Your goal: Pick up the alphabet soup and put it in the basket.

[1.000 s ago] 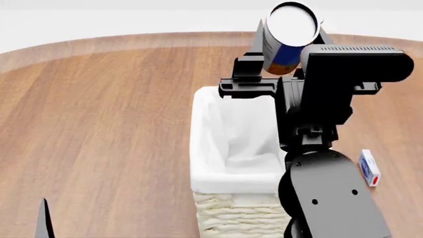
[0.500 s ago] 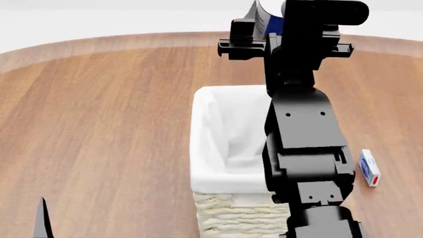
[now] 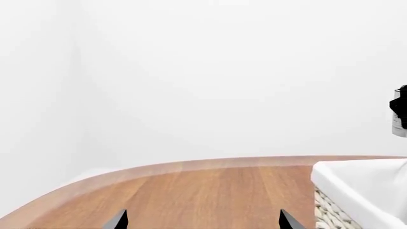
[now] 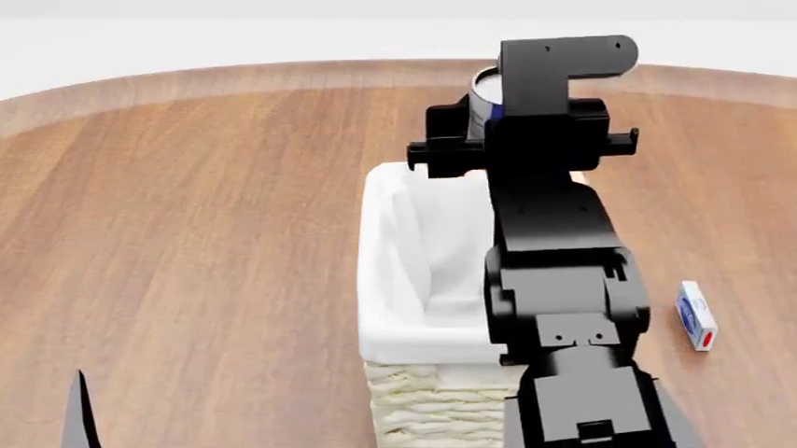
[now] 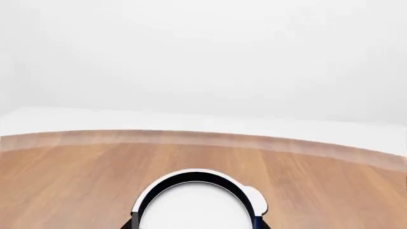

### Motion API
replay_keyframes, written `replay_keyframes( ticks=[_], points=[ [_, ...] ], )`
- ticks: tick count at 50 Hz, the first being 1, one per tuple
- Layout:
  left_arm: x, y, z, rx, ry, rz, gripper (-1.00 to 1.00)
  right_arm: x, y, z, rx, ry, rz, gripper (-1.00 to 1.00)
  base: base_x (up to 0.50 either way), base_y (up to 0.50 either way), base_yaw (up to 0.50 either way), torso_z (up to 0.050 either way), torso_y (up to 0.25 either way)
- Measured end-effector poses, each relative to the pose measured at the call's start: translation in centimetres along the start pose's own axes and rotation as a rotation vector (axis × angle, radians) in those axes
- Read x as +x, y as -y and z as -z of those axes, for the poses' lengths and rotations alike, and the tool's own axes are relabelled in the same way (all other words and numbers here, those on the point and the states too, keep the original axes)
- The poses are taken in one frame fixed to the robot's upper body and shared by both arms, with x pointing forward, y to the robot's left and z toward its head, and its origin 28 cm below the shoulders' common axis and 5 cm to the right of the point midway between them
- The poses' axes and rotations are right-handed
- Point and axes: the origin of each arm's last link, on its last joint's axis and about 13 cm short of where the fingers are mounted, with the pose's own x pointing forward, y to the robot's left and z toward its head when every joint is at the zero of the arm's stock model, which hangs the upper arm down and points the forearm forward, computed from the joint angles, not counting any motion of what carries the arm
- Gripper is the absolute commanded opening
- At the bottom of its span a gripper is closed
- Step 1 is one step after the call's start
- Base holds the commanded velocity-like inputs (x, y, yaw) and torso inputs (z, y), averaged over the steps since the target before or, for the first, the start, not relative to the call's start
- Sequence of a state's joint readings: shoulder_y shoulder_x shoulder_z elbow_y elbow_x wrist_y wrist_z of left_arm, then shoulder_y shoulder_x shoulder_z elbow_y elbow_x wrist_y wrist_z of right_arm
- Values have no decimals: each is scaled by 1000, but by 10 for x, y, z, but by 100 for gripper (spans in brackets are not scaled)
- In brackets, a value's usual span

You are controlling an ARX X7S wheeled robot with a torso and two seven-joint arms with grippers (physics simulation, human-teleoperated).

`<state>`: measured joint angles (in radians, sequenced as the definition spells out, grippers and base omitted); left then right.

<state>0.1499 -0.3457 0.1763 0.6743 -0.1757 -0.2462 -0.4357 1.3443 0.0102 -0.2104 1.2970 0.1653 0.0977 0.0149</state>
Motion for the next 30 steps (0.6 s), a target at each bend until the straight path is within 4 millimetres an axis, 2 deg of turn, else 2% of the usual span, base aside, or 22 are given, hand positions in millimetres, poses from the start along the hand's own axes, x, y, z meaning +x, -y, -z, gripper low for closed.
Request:
replay_keyframes(
  ticks=[30],
  points=[
    [1, 0, 2, 0, -6, -6, 100, -12, -4, 38, -42, -306, -94, -100, 0, 0, 0, 1, 1]
  ],
)
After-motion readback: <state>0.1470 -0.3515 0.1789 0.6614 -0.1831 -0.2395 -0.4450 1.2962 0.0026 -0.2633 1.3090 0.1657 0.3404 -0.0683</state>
